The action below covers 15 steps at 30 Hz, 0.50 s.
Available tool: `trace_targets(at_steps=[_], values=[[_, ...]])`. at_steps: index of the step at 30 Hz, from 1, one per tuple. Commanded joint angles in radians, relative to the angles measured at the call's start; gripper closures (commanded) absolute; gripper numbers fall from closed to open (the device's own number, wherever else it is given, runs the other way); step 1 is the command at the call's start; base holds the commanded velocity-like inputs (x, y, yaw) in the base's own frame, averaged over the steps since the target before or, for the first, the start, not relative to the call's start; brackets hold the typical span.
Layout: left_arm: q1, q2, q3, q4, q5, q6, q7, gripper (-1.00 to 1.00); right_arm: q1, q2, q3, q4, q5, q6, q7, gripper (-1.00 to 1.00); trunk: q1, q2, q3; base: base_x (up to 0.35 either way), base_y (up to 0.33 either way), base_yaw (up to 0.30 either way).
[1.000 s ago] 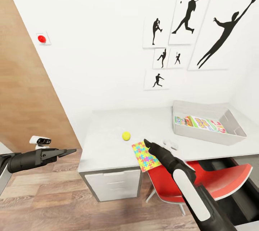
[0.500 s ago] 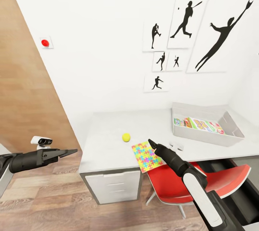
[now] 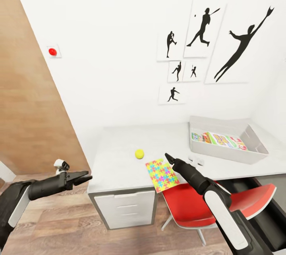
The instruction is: Put all the toys in the child's room - the three board games (two on the bed and one on the table), the two jigsaw puzzles on the table, and the tennis ball on the table - inside the toy box on the table in the child's room.
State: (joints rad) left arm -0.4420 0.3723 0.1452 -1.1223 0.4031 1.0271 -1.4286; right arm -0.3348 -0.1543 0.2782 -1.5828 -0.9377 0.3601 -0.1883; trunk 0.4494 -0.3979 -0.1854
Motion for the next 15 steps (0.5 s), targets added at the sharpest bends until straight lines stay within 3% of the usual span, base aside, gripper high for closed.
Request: trace_targets(at_steps=[1,4,6,11,15], values=[[-0.001,-0.023,-0.002,0.022,0.000,0.010,0.033,-1.00,-0.001,-0.002,0.001,-0.002,-0.010,0.006,-0.004,-1.00,0.001,-0.002,0.000,0.000,0.000,0.000],[0.000,-0.089,-0.003,0.070,-0.005,0.009,0.092,-1.00,-0.001,-0.003,-0.013,-0.002,-0.011,0.018,0.008,-1.00,0.001,-0.002,0.005,0.000,0.000,0.000],[0.001,-0.111,-0.004,0.089,-0.006,0.008,0.109,-1.00,0.000,-0.003,-0.032,-0.002,-0.012,0.026,0.015,-1.00,0.001,-0.002,0.008,0.000,0.000,0.000],[0.002,-0.127,-0.005,0.115,-0.004,-0.015,0.123,-1.00,-0.001,-0.007,-0.050,-0.002,-0.012,0.060,0.035,-1.00,0.001,-0.002,0.016,-0.006,0.000,0.000],[0.002,-0.129,-0.003,0.134,-0.001,-0.023,0.123,-1.00,0.000,-0.007,-0.052,-0.002,-0.012,0.067,0.040,-1.00,0.001,-0.002,0.023,-0.189,0.000,0.000]])
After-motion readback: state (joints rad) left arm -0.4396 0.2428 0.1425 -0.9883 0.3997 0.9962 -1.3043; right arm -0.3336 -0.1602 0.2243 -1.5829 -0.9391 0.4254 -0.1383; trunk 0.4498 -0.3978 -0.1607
